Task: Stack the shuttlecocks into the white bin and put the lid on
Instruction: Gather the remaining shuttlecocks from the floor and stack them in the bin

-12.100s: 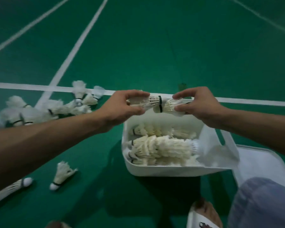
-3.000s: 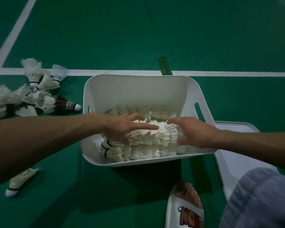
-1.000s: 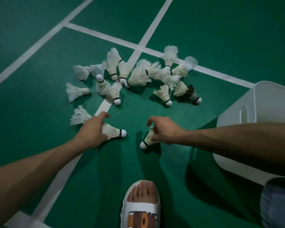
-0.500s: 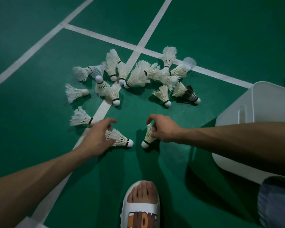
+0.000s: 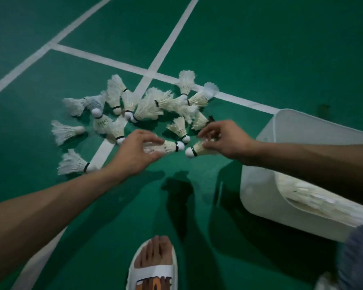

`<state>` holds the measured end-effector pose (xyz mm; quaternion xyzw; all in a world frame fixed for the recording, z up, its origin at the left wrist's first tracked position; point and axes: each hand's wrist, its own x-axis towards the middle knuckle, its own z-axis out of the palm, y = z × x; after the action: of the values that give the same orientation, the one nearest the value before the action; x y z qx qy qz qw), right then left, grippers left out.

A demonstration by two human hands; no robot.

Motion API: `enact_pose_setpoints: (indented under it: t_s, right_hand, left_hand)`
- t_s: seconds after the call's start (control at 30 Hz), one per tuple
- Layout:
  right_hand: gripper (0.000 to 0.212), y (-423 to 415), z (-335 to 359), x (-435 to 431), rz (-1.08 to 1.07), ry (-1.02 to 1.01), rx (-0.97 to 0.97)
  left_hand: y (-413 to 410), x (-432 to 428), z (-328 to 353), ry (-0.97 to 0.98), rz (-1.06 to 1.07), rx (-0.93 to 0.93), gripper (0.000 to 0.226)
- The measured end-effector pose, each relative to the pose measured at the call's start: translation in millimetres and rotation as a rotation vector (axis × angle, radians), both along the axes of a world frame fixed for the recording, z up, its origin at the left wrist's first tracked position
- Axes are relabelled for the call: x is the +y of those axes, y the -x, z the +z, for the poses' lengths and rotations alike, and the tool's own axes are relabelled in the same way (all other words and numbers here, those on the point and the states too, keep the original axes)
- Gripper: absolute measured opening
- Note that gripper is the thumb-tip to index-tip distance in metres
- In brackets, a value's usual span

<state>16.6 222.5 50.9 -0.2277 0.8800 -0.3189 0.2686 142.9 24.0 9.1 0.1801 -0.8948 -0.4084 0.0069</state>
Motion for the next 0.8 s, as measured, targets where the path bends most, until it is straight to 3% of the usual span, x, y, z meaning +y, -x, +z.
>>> enact_pose_setpoints:
  t_s: [0.33, 0.43, 0.53, 0.7, 0.8]
  right_hand:
    - [0.022, 50.4, 79.8, 132.4, -0.405, 0.315, 0.19]
    - [0.024, 52.0, 73.0, 173.3, -0.485, 0.264, 0.219]
    - [0.031, 50.6, 50.4, 201.8, -0.503, 0.199, 0.112]
    - [0.034, 51.4, -0.2, 205.3, -0.398, -0.002, 0.018]
    - [0.033, 56.4, -21.9, 192.0, -0.346, -0.02, -0.016]
  left_hand:
    - [102.6, 116.5, 96.6, -0.326, -0.015, 0.199, 0.051]
    - [115.2, 151.1, 106.3, -0.301, -0.07, 0.214, 0.05]
    - [123.8, 180.4, 109.8, -0.254, -0.147, 0.201, 0.049]
    - [141.7, 202.8, 90.8, -0.176, -0.202, 0.191, 0.045]
    - [151.6, 203.8, 84.4, -0.145, -0.223, 0.201, 0.044]
